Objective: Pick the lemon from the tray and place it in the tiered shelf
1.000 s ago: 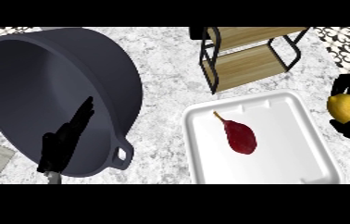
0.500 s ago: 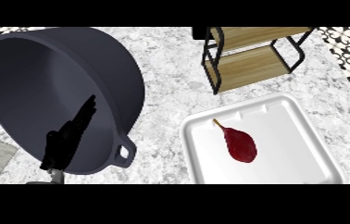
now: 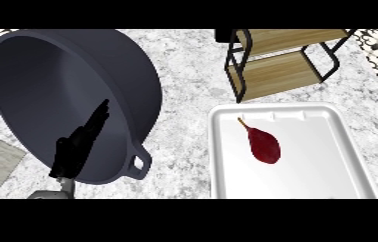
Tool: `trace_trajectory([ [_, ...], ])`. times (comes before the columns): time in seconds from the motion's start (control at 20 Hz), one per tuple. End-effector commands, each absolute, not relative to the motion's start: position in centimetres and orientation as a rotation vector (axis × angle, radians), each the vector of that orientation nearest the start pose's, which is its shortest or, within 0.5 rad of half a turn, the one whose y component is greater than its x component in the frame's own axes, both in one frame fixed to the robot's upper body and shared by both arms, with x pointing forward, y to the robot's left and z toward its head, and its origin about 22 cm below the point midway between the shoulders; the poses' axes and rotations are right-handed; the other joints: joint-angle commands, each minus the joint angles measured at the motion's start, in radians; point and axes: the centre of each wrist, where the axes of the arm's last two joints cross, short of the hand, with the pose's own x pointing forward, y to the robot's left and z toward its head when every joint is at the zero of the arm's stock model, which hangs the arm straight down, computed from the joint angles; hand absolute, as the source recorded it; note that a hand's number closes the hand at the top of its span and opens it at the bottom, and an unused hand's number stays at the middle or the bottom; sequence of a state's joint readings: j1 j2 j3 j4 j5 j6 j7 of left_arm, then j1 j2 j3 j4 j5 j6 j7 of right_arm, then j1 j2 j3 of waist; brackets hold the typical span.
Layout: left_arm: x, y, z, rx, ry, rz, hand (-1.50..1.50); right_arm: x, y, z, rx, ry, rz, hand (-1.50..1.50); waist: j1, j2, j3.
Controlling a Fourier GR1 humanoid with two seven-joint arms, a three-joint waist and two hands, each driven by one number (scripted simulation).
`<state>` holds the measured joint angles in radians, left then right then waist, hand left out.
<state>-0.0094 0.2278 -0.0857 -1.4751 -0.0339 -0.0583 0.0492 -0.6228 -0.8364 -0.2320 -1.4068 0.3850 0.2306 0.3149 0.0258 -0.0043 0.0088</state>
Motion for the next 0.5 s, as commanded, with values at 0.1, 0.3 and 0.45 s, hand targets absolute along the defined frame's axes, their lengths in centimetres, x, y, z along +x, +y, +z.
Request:
trace_trajectory([
  [0.1, 25.0, 27.7, -1.4, 0.098, -1.334, -0.322, 0.00, 37.1, -37.5, 28.5, -1.130, -1.489, 0.531, 1.50, 0.018, 0.017, -0.009],
  [0.3, 24.3, 25.6, -2.0, 0.080, -1.339, -0.351, 0.00, 39.7, -36.9, 28.1, -1.130, -1.489, 0.622, 1.50, 0.027, 0.019, -0.009],
  [0.45, 24.8, 25.9, -1.8, 0.078, -1.326, -0.348, 0.00, 41.2, -36.5, 27.1, -1.138, -1.467, 0.675, 1.50, 0.031, 0.023, -0.008],
])
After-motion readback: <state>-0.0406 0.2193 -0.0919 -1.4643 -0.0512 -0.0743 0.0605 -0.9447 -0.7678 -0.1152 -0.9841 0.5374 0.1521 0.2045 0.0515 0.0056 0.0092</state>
